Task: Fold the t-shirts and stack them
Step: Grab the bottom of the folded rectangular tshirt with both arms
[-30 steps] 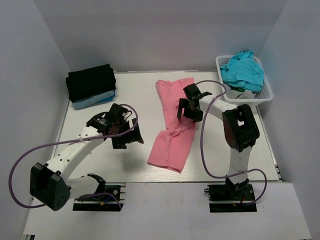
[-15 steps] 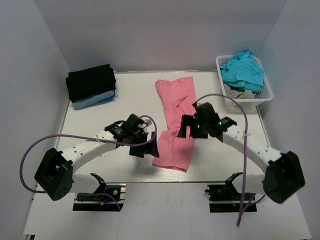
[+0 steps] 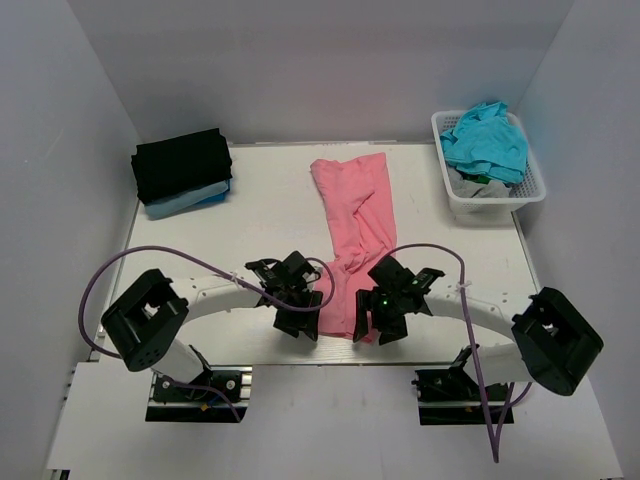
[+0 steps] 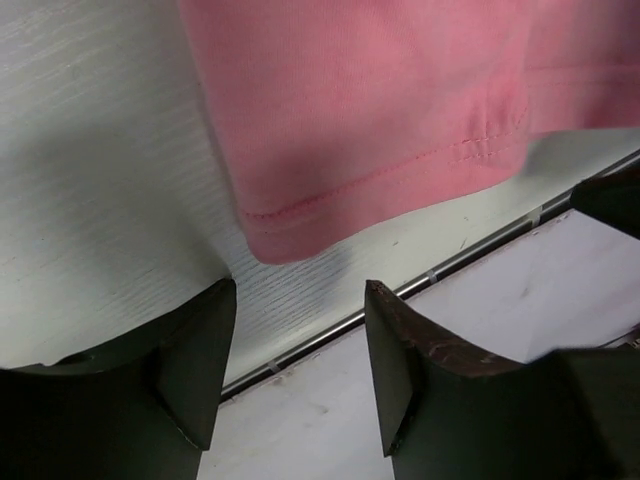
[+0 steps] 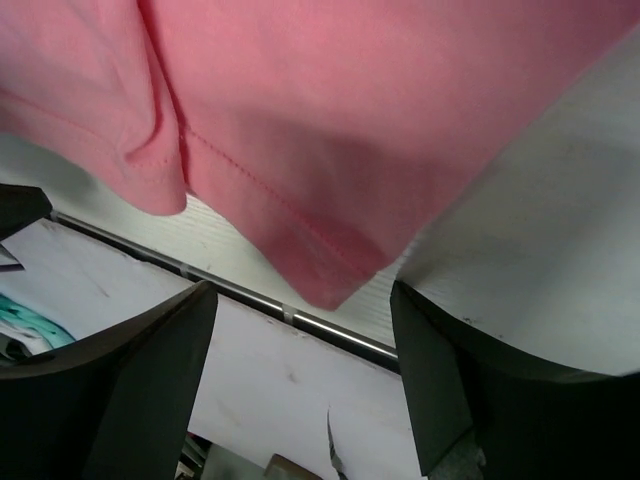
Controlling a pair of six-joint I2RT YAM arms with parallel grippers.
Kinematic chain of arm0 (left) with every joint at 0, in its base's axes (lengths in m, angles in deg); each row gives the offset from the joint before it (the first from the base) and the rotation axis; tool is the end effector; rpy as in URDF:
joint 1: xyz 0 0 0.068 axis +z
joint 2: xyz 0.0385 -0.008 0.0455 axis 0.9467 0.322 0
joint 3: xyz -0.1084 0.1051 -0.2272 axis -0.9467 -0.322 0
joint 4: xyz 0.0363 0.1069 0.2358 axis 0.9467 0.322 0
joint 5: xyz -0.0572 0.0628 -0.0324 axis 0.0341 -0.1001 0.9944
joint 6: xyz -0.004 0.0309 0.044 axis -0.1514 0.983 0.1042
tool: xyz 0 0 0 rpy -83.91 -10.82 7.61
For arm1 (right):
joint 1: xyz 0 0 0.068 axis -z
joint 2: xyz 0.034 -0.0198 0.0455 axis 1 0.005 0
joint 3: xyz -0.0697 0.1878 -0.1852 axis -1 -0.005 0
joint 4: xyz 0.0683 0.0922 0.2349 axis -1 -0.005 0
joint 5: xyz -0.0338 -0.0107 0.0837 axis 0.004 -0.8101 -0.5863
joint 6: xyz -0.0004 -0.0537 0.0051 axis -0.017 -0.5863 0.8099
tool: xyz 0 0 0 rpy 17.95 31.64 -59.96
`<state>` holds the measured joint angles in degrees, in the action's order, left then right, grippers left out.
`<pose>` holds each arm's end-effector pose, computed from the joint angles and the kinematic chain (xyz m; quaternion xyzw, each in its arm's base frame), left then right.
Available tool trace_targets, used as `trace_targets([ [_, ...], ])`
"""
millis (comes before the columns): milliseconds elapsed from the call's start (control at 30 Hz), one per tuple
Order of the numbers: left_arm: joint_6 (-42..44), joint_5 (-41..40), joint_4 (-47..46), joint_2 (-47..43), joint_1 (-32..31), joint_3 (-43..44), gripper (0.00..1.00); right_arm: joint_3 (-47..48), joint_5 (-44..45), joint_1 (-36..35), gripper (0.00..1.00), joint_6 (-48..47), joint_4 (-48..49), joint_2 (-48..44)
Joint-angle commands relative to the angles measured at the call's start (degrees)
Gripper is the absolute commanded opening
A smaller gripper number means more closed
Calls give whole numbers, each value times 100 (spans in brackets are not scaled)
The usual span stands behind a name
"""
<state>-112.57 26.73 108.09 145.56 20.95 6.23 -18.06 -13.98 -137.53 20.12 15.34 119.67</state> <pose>0.1548 -0.2023 0.1528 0.1550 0.9670 -0.2022 0.0077 0.1407 0.1672 0.1556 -0.0440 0.9752 0.2113 0.0493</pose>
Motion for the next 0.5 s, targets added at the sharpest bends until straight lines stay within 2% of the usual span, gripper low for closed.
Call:
trace_targets([
  [0,14,-426,-121,23,-72,62,64,129,132,-53,74,146,74,194],
  [133,145,-480,-121,224,-72,184,63,86,185,-44,71,181,100,291],
  [200,216,-480,-182,347,-72,254,58,112,290,-35,68,146,136,344],
  [300,348,-366,-235,602,-72,404,46,296,615,-18,60,94,-31,493],
  [333,408,-366,-235,655,-124,465,37,375,677,-26,55,84,-75,581],
  [400,461,-304,-235,708,-124,466,30,428,888,-26,47,41,-93,616],
  [433,462,-252,-235,778,-124,527,17,428,915,-26,36,23,-128,660],
  [467,514,-252,-235,778,-124,527,7,454,915,-26,31,14,-119,687],
])
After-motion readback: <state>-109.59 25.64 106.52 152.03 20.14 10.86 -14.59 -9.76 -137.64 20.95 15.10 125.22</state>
